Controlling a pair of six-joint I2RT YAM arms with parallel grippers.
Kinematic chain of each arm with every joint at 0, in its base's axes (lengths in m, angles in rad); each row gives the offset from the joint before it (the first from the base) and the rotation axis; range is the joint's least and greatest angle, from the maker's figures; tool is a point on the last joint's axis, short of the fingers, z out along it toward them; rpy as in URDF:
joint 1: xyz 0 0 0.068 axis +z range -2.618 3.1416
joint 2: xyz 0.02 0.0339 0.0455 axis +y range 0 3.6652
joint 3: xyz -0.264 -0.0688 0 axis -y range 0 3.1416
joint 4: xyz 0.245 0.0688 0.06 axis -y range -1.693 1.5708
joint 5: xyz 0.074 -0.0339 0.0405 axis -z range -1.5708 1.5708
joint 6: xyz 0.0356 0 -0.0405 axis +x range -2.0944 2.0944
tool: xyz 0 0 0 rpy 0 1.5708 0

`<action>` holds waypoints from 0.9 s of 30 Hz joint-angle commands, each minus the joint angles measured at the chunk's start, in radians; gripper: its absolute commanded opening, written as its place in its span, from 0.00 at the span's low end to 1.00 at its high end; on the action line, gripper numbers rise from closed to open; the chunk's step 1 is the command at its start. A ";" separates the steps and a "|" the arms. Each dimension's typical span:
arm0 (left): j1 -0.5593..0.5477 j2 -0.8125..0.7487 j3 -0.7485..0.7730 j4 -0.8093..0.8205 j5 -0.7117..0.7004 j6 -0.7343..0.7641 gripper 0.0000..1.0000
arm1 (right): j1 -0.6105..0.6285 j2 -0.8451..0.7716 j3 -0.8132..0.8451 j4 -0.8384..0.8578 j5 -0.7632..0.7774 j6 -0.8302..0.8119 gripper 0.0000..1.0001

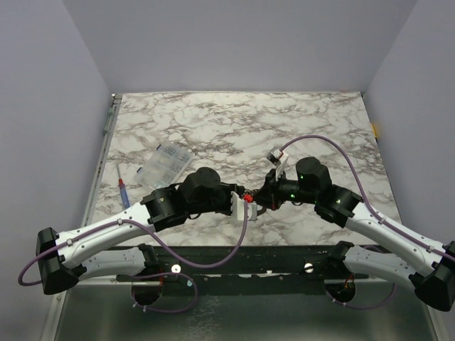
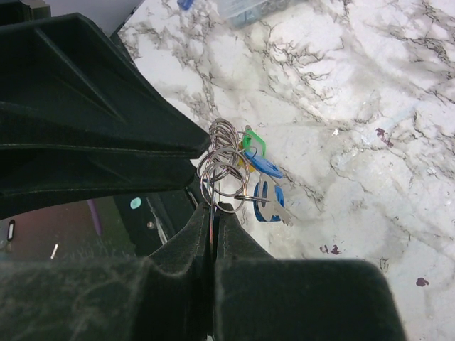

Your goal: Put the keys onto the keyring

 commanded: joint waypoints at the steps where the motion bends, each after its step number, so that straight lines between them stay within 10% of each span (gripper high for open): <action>1: -0.004 -0.034 0.003 0.020 -0.059 0.017 0.32 | -0.002 -0.017 0.050 0.008 -0.007 0.008 0.01; 20: -0.006 -0.004 -0.009 0.022 -0.035 0.031 0.40 | -0.002 -0.028 0.059 0.014 -0.034 0.018 0.01; 27: -0.007 0.007 -0.020 0.036 -0.068 0.045 0.27 | -0.002 -0.036 0.051 0.035 -0.086 0.030 0.01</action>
